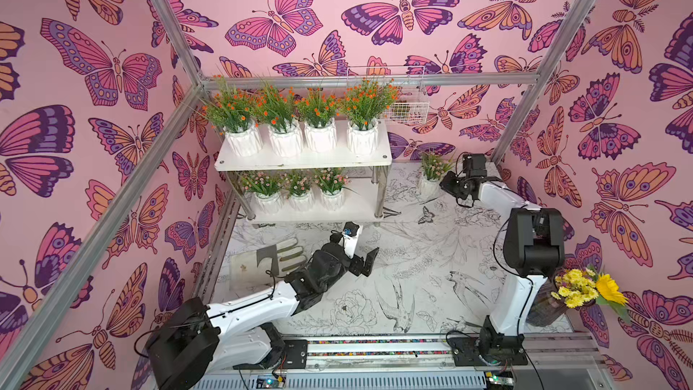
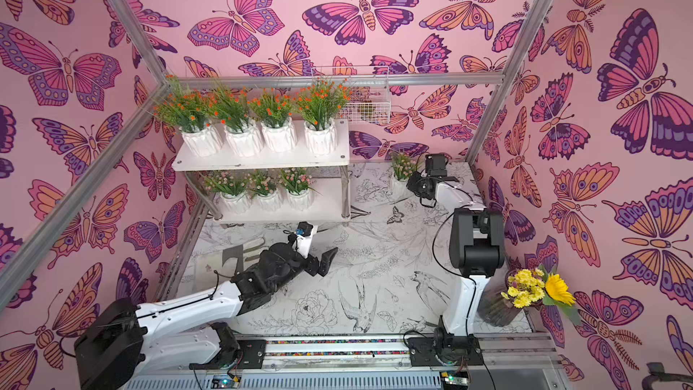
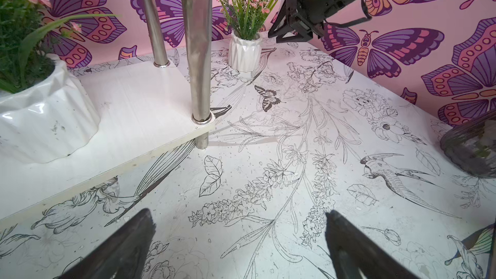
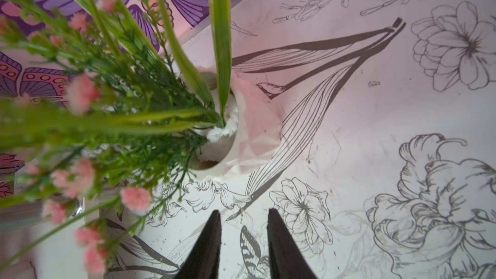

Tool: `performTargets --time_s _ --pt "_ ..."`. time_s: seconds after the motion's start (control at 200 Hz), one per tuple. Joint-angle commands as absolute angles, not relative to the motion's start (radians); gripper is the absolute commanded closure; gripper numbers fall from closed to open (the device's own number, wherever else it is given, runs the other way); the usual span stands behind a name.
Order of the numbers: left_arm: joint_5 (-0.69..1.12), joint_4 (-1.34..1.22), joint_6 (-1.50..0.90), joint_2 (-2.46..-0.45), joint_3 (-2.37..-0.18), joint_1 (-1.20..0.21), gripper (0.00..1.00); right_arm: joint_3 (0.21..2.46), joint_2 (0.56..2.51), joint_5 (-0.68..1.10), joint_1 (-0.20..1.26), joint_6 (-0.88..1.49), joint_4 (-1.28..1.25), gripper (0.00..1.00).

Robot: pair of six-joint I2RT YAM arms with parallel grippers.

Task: Place the baby's breath potted plants on the rack by color
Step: Pick up the baby's breath potted plant from the center of the board.

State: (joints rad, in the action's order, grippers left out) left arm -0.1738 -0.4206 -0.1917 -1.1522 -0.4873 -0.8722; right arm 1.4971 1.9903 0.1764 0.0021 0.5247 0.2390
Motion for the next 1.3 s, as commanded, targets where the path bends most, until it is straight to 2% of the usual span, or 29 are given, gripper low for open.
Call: performTargets --time_s 0.0,0.366,1.297 --pt "-0.178 -0.421 -0.189 -1.158 -0.468 -0.883 0.00 1.559 2.024 0.163 -0.006 0.532 0.270 0.70" --pt "-0.178 -0.421 -0.194 -1.154 -0.460 -0.893 0.00 1.652 2.096 0.174 -0.007 0.531 0.285 0.77" --pt "-0.187 -0.422 -0.194 -1.178 -0.471 -0.896 0.00 1.771 2.234 0.169 -0.008 0.518 0.339 0.77"
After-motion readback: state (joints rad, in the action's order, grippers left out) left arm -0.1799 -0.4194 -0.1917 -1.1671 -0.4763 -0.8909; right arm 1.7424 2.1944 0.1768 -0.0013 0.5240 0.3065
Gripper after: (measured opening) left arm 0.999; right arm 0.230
